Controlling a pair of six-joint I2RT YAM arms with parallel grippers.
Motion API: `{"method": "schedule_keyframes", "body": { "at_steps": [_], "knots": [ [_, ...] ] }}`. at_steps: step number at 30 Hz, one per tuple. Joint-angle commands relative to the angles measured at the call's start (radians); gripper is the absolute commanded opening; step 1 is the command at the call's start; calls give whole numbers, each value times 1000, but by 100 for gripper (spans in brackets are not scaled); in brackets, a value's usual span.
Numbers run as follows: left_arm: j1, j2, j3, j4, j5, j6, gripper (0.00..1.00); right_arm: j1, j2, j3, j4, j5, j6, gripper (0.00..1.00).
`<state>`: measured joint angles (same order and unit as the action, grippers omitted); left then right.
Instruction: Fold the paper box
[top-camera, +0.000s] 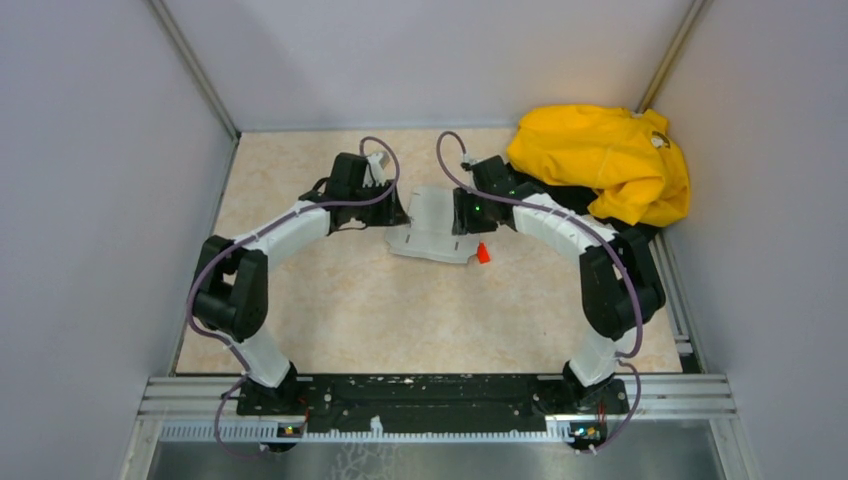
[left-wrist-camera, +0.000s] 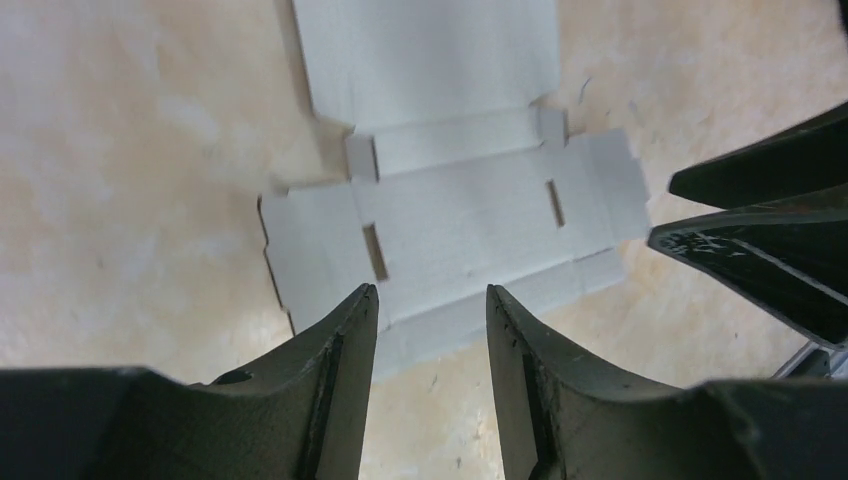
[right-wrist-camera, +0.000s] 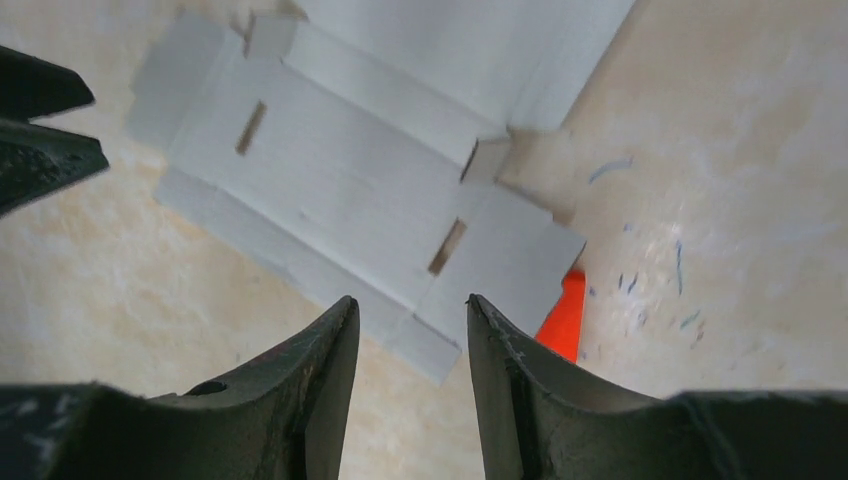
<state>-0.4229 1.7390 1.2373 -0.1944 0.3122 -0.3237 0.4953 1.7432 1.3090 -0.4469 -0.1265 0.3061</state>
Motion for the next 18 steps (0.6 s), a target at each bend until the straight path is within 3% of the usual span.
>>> {"method": "schedule_keyframes", "body": {
  "at_steps": [1, 7, 18],
  "knots": [
    [3, -59, -126, -16, -49, -49, 49, 13, -103, -173, 29, -68, 81, 43],
    [3, -57, -169, -33, -87, -63, 46, 19, -170, -331, 90, -44, 140, 41],
    [3, -24, -167, -28, -100, -59, 45, 19, -175, -360, 157, -46, 177, 40]
  ]
}}
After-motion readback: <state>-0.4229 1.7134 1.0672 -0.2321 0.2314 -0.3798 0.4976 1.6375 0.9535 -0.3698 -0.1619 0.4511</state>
